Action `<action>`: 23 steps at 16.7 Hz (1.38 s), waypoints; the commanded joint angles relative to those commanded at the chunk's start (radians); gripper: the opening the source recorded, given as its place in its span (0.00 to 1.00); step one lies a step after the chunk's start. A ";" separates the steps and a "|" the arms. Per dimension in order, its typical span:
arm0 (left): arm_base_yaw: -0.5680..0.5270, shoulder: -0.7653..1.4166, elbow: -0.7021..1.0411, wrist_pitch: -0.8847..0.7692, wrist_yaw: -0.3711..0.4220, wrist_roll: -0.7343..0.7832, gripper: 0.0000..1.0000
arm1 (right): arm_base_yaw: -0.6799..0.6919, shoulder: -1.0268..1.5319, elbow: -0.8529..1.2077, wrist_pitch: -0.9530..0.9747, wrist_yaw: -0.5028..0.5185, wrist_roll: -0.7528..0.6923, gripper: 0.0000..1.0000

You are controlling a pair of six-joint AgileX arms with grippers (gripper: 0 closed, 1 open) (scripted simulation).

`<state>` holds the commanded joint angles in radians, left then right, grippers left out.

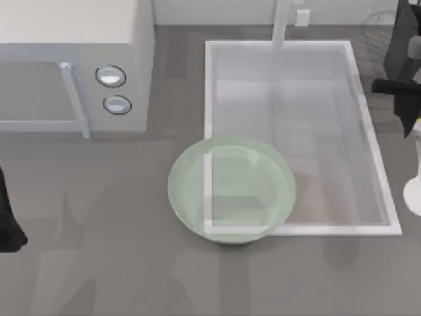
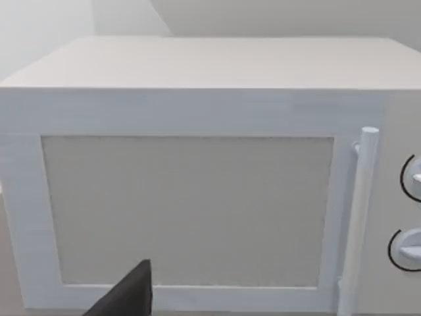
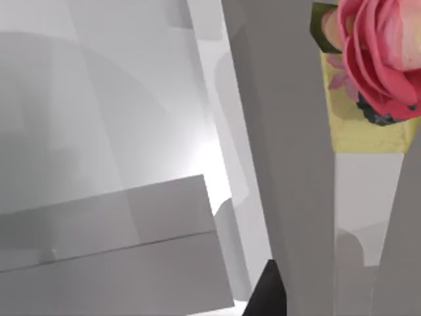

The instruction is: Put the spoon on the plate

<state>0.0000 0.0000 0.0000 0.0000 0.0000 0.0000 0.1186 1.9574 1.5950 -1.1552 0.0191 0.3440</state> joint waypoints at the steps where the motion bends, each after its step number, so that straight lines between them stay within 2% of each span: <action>1: 0.000 0.000 0.000 0.000 0.000 0.000 1.00 | 0.040 0.020 0.027 -0.008 0.003 0.073 0.00; 4: 0.000 0.000 0.000 0.000 0.000 0.000 1.00 | 0.170 0.094 0.118 -0.043 0.012 0.356 0.00; 9: 0.000 0.000 0.000 0.000 0.000 0.000 1.00 | 0.368 0.238 0.267 -0.118 0.013 0.962 0.00; 14: 0.000 0.000 0.000 0.000 0.000 0.000 1.00 | 0.499 0.355 0.405 -0.178 0.009 1.472 0.00; 19: 0.000 0.000 0.000 0.000 0.000 0.000 1.00 | 0.555 0.416 0.517 -0.201 0.015 1.818 0.00; 23: 0.000 0.000 0.000 0.000 0.000 0.000 1.00 | 0.564 0.434 0.557 -0.206 0.019 1.927 0.00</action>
<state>0.0000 0.0000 0.0000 0.0000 0.0000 0.0000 0.6828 2.3910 2.1518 -1.3610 0.0378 2.2710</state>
